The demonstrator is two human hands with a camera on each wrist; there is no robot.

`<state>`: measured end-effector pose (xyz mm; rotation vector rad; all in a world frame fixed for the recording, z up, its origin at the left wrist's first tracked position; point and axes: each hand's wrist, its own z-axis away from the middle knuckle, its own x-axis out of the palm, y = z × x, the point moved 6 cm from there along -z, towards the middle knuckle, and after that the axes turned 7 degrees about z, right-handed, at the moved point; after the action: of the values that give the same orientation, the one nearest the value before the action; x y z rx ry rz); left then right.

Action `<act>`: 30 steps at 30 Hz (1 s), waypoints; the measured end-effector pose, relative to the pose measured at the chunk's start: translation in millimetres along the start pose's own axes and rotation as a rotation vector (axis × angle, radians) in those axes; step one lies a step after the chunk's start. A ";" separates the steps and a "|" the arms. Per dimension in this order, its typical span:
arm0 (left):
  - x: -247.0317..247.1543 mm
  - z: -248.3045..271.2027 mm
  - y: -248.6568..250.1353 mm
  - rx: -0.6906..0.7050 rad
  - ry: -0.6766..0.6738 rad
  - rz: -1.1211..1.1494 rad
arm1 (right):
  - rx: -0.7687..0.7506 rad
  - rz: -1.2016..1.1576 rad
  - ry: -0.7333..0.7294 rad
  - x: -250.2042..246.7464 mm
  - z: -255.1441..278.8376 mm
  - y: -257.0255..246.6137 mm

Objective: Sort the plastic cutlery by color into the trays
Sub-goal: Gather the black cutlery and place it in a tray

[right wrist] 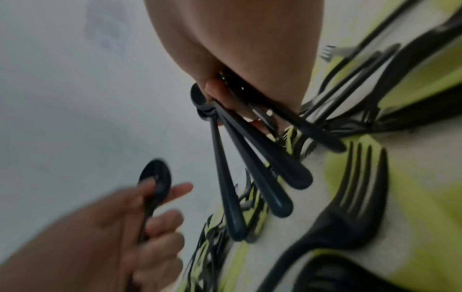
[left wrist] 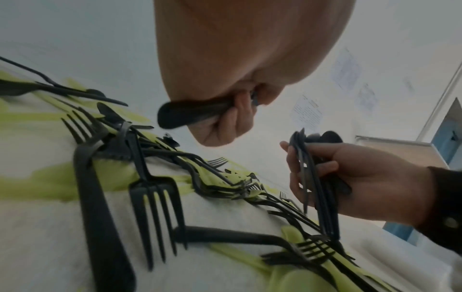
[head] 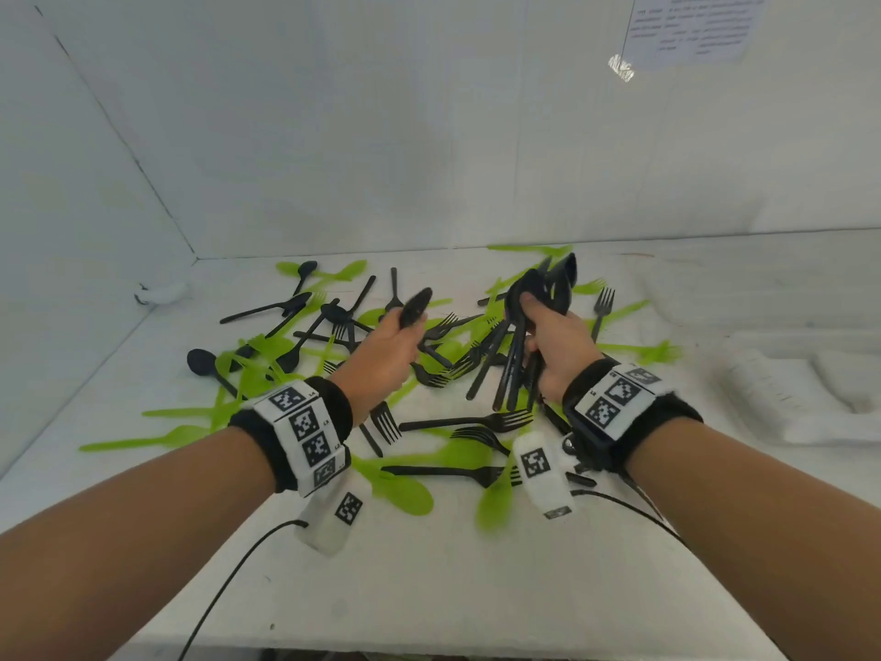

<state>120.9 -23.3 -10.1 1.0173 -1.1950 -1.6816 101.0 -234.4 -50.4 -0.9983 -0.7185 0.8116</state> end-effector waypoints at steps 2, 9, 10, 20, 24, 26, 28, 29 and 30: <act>-3.2 -5.7 1.7 -0.046 -0.004 0.058 | -0.027 0.037 -0.068 12.3 7.1 1.6; 22.3 0.3 19.0 0.043 -0.111 0.112 | 0.023 -0.101 -0.208 73.5 41.8 18.7; 20.5 0.6 16.4 0.035 -0.120 0.130 | 0.003 -0.073 -0.197 75.7 42.8 18.3; -4.7 0.2 -0.1 0.040 -0.207 0.227 | -0.003 0.008 -0.367 106.3 62.5 13.0; -15.3 -7.5 -10.4 -0.001 -0.157 0.291 | -0.020 0.090 -0.382 115.7 66.5 12.5; -20.3 -11.6 -14.6 -0.019 -0.125 0.331 | -0.030 0.128 -0.357 118.2 64.9 12.7; -27.5 -15.9 -18.0 -0.016 -0.049 0.392 | -0.035 0.114 -0.286 115.1 60.5 12.0; -33.6 -19.0 -19.9 -0.016 0.019 0.422 | -0.055 0.117 -0.237 110.9 57.7 10.5; -41.1 -22.4 -21.4 -0.018 0.093 0.458 | -0.080 0.138 -0.190 106.4 55.3 9.7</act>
<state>152.2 12.7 -29.5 0.7322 -1.2376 -1.2704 107.5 -117.4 -23.0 -1.0610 -0.8570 1.0141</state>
